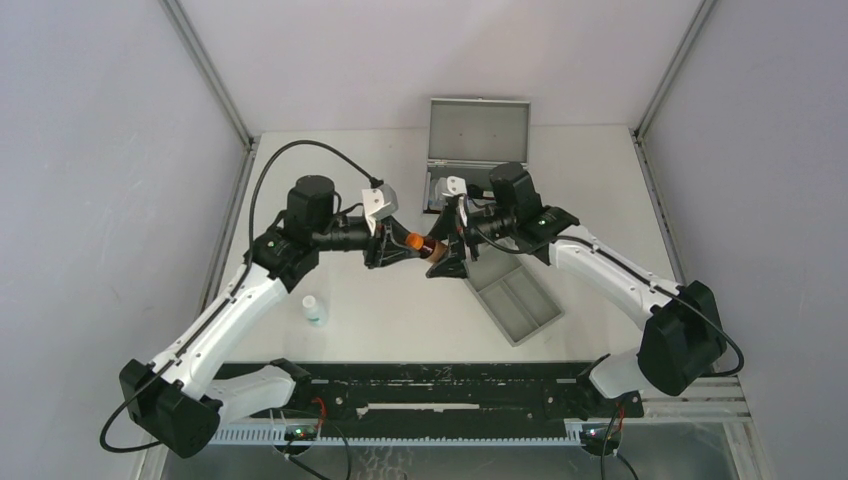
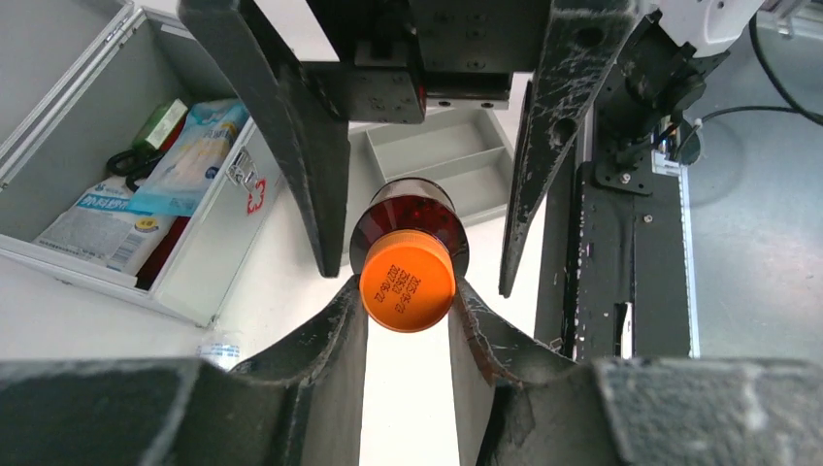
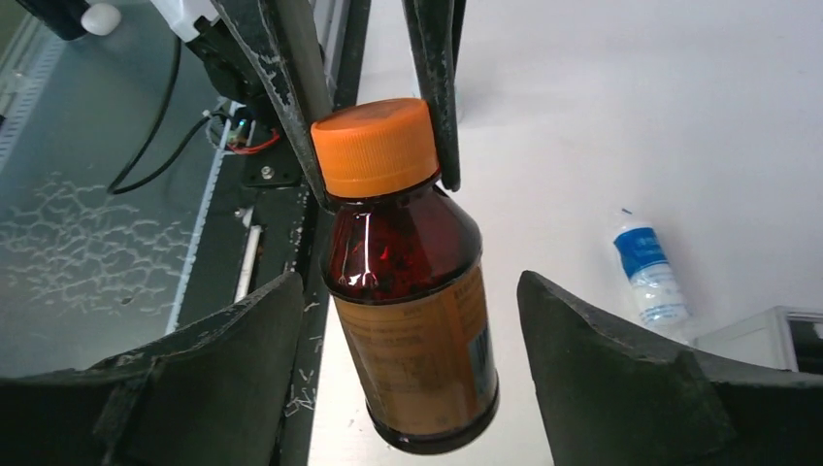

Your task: Organize the medicine kit

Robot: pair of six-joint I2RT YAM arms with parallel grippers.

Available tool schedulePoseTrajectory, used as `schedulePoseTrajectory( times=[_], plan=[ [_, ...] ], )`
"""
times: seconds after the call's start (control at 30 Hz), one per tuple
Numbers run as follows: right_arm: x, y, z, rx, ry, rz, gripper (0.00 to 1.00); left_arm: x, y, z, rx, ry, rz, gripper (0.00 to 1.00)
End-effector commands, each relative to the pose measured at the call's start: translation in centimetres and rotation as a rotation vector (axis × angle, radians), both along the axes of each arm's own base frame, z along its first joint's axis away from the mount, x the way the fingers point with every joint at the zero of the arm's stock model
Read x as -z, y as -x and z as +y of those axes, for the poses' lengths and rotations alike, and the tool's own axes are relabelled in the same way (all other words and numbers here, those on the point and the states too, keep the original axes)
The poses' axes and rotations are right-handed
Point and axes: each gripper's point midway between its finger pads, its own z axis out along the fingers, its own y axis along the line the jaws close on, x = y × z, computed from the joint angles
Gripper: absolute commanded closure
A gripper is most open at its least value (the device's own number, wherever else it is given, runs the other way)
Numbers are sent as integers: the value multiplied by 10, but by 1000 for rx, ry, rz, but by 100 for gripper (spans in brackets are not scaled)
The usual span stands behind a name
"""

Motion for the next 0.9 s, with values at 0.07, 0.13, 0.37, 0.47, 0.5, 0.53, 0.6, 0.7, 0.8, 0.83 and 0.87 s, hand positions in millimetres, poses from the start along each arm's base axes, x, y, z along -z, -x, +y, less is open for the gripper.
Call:
schedulePoseTrajectory(
  times=[0.07, 0.13, 0.37, 0.47, 0.5, 0.53, 0.6, 0.7, 0.8, 0.83, 0.87],
  plan=[
    [-21, 6, 6, -58, -65, -4, 31, -20, 2, -9, 30, 86, -37, 100],
    [-24, 6, 6, -57, -69, -4, 41, -18, 1, -8, 27, 84, -36, 100],
    [-23, -5, -5, -4, -53, -12, 65, -15, 0, -6, 17, 72, -54, 92],
    [-16, -11, -15, 31, -18, -10, 70, -14, -3, -4, -6, 60, -64, 69],
    [-13, -13, -20, 44, -1, -7, 71, -14, -6, -3, -19, 52, -70, 60],
    [-8, -14, -25, 57, 20, -12, 72, -14, -8, -1, -32, 44, -79, 52],
    [5, -19, -39, 101, 66, 7, 73, -14, -13, 4, -72, 23, -96, 42],
    [31, -23, -66, 189, 157, 64, 73, -13, -25, 15, -145, -23, -135, 34],
    [66, -25, -100, 285, 275, 93, 73, -14, -37, 28, -232, -55, -178, 26],
    [76, -27, -112, 313, 317, 80, 73, -14, -41, 32, -259, -65, -188, 24],
    [86, -28, -126, 345, 364, 66, 72, -15, -44, 35, -284, -74, -199, 22]
  ],
)
